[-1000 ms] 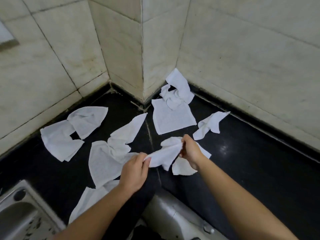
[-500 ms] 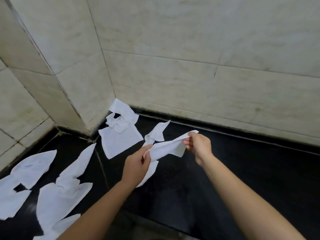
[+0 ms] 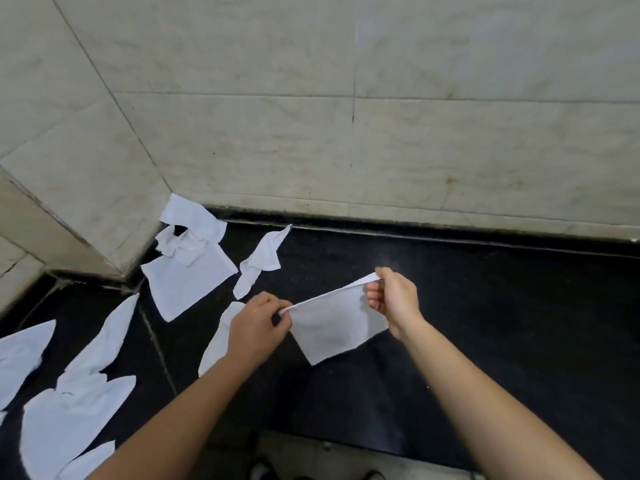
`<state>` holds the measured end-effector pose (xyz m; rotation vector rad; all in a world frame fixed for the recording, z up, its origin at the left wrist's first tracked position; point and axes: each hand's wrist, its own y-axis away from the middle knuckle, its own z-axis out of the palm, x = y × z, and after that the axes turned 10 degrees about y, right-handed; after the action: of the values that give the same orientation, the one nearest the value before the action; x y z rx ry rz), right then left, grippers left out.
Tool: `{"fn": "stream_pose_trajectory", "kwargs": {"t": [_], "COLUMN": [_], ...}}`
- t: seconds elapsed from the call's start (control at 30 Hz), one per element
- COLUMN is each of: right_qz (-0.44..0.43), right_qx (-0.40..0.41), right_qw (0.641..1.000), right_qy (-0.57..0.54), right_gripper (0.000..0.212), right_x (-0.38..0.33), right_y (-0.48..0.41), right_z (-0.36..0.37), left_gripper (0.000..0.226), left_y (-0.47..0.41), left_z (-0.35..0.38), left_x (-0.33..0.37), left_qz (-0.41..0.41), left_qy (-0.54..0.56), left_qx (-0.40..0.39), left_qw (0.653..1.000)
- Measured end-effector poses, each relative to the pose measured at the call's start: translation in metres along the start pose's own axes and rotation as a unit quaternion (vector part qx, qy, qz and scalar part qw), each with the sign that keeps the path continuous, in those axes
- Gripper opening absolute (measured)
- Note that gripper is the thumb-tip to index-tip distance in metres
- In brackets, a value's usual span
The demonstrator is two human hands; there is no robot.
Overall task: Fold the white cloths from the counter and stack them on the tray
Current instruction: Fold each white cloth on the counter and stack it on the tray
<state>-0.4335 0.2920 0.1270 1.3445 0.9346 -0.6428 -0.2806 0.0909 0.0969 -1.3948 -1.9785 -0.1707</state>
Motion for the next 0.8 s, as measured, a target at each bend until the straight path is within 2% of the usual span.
{"fn": "stream_pose_trajectory", "kwargs": {"t": [0.07,0.17,0.27,0.4,0.5,0.6,0.63,0.73,0.8], "right_qz": [-0.013,-0.036,-0.070,-0.061,0.018,0.126,0.152,0.199,0.196], "right_qx": [0.008,0.024,0.039,0.075,0.097,0.064,0.052,0.040,0.053], "right_qw": [1.000,0.999,0.996,0.994,0.981,0.957,0.950,0.934,0.927], "right_qy": [-0.002,-0.022,-0.030,0.047,0.164,0.254,0.269,0.294,0.315], "right_gripper": [0.016,0.016,0.017,0.018,0.023,0.026,0.025,0.027,0.030], "right_x": [-0.005,-0.012,-0.016,0.012,0.065,0.123,0.140,0.182,0.198], "right_y": [-0.002,-0.002,0.002,0.008,0.011,0.014,0.016,0.028,0.036], "right_z": [-0.004,-0.005,-0.001,0.004,0.001,-0.010,-0.014,-0.021,-0.022], "left_gripper": [0.014,0.012,0.009,0.013,0.016,0.009,0.013,0.021,0.020], "left_y": [-0.017,-0.040,-0.049,-0.029,0.007,0.054,0.069,0.107,0.124], "left_z": [0.000,-0.006,-0.011,-0.002,0.016,0.036,0.041,0.051,0.054], "left_x": [0.000,0.001,0.001,-0.023,-0.057,-0.087,-0.096,-0.112,-0.116], "left_qz": [0.004,0.022,0.077,0.120,0.103,0.087,0.087,0.085,0.081], "left_qy": [-0.012,-0.005,0.015,0.019,0.025,0.011,0.004,-0.019,-0.017], "left_qx": [-0.010,0.019,0.055,0.038,-0.032,-0.155,-0.190,-0.259,-0.279], "left_qw": [1.000,1.000,0.995,0.992,0.994,0.984,0.978,0.962,0.957]}}
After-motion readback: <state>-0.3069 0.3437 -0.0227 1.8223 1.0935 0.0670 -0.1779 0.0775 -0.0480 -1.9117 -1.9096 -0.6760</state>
